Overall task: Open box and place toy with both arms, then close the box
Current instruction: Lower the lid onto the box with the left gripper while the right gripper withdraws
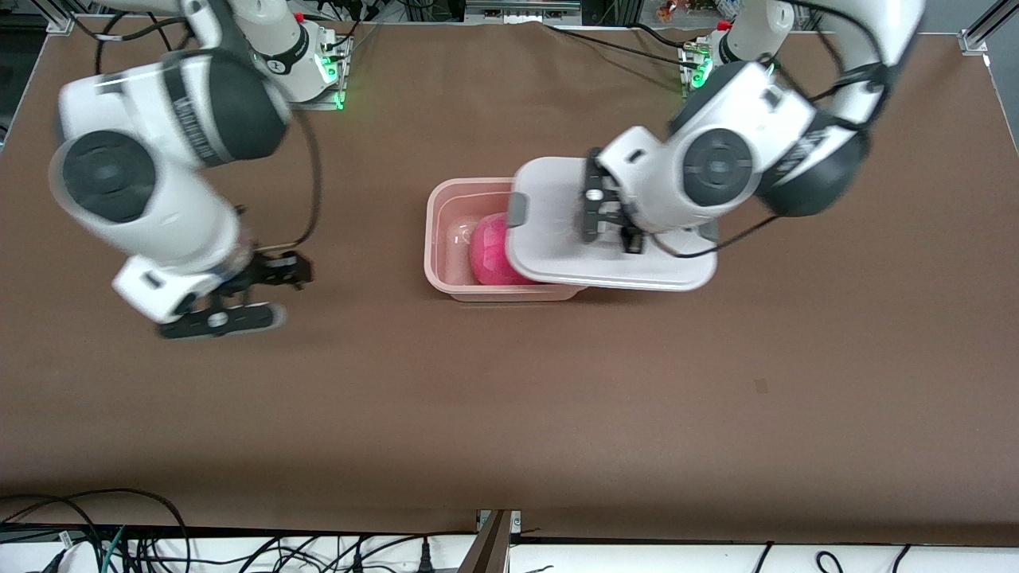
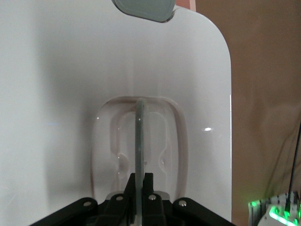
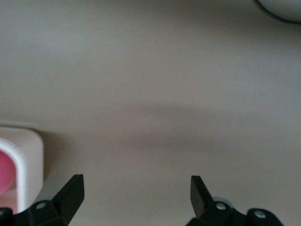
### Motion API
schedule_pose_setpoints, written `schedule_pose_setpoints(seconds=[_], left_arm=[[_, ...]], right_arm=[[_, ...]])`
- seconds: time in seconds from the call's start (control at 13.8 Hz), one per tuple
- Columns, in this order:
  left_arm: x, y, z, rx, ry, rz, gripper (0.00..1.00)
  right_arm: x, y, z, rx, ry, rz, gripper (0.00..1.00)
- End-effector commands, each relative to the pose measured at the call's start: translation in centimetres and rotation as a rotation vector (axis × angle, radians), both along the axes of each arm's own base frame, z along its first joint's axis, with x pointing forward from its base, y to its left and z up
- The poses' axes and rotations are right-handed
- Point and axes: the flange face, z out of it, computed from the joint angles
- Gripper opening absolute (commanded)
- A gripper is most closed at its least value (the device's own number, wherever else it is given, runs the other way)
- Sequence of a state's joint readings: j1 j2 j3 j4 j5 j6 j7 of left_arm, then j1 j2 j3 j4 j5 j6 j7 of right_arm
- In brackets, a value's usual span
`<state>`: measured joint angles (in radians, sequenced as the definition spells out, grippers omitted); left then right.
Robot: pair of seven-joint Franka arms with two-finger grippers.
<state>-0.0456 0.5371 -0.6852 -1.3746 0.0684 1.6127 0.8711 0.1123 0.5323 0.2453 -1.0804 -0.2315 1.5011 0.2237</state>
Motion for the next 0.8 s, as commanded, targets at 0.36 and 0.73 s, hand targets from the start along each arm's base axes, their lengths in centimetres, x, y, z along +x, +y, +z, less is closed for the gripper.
schedule_pose_setpoints(seconds=[0.36,0.73], left_arm=[[-0.8,-11.1,-8.1,-0.068,-0.048,0.101,0.0],[-1.2,-11.3,-10.4,-0.018,-0.071,0.05,0.0]], right_arm=[[1.0,-11.0,0.5,0.028,0.053,-0.126,1.0],[-2.0,-17.9,2.8,0.114,0.075,-0.195,1.0]])
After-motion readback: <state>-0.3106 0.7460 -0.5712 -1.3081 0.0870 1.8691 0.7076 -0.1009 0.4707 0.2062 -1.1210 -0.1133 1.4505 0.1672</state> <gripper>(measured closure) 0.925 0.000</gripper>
